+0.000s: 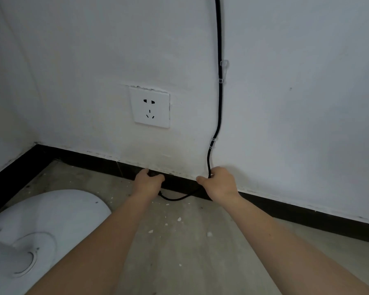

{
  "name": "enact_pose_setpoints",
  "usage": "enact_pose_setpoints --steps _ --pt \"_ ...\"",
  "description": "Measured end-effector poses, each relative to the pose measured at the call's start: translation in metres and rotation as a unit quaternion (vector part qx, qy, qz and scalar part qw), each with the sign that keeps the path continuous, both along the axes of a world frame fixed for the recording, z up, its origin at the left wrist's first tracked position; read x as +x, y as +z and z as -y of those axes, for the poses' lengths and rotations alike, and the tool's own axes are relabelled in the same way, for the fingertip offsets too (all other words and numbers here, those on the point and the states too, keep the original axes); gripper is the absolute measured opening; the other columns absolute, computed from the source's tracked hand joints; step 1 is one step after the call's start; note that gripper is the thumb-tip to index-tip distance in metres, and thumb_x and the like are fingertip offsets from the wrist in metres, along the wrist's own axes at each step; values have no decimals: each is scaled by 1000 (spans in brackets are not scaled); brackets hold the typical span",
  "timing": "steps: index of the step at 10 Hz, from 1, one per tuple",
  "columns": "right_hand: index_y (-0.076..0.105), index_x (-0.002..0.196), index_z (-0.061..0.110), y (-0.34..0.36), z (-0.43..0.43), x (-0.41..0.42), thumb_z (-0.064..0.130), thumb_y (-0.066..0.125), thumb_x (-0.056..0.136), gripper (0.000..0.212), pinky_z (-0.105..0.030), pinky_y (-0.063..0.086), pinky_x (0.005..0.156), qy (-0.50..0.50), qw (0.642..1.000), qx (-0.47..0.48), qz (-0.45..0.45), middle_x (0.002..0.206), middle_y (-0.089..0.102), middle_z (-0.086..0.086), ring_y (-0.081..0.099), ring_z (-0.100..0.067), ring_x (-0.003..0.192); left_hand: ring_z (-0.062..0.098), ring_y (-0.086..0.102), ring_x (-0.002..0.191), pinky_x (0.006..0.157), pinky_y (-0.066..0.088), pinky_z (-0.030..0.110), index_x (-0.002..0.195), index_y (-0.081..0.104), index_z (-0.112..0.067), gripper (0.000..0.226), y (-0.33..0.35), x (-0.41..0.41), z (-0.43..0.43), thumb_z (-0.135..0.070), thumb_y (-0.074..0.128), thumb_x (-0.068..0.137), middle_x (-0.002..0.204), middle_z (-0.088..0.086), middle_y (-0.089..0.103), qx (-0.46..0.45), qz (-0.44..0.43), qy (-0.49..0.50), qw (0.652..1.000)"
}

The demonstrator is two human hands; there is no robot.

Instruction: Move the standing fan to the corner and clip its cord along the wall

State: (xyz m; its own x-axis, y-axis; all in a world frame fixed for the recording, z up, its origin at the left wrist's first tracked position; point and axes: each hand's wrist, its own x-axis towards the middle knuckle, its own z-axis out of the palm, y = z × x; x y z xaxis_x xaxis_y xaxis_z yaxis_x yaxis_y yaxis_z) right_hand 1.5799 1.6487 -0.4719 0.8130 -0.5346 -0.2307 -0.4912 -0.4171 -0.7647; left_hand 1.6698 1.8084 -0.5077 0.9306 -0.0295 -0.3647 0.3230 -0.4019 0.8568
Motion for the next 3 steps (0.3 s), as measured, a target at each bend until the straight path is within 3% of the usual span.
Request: enact_pose_setpoints --steps 1,2,3 --pt "44 66 15 14 4 -6 25 64 84 28 -22 29 48 4 1000 -18 10 64 43 1 46 -20 62 24 51 116 88 37 24 140 42 -7 56 20 -11 -1 -19 59 87 138 13 49 46 54 -47 996" --pt "59 118 5 22 11 -8 24 63 86 38 -24 39 81 -1 999 -16 37 112 62 -8 56 -26 110 12 49 95 82 35 20 133 49 -11 47 40 -18 2 -18 58 88 133 12 53 69 133 -66 986" --pt "56 128 5 43 16 -13 24 65 85 47 -21 36 84 -34 997 -1 76 129 59 -11 57 -22 110 18 53 108 84 35 21 128 53 -12 41 62 -22 5 -14 56 88 130 11 53 81 223 -68 969"
